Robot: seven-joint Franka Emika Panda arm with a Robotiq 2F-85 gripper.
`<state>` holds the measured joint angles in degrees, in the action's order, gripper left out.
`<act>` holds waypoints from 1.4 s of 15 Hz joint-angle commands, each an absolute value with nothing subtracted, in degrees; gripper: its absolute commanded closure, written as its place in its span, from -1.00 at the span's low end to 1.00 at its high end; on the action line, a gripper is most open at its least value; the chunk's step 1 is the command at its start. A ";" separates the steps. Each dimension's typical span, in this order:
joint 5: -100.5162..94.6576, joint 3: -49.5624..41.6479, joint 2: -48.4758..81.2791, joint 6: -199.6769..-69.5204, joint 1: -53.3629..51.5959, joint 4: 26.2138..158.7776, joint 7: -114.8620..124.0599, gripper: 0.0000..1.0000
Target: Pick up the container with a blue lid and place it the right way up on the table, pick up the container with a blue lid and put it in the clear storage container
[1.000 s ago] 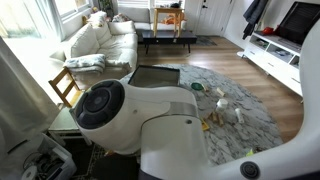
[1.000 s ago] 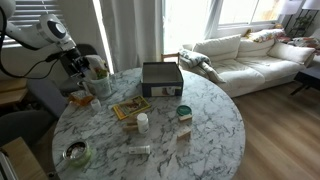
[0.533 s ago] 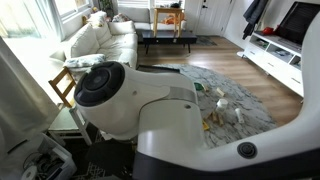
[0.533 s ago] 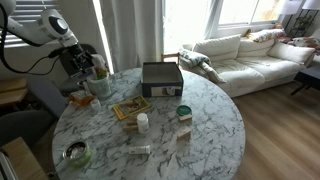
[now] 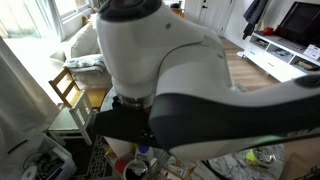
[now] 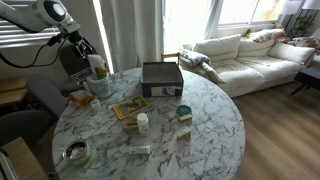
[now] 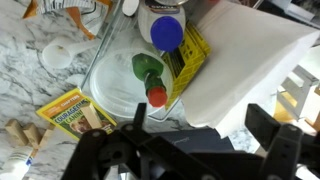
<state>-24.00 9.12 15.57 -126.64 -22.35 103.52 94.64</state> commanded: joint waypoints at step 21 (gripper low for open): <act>11.83 5.17 -13.16 -108.95 -6.59 120.73 9.99 -1.00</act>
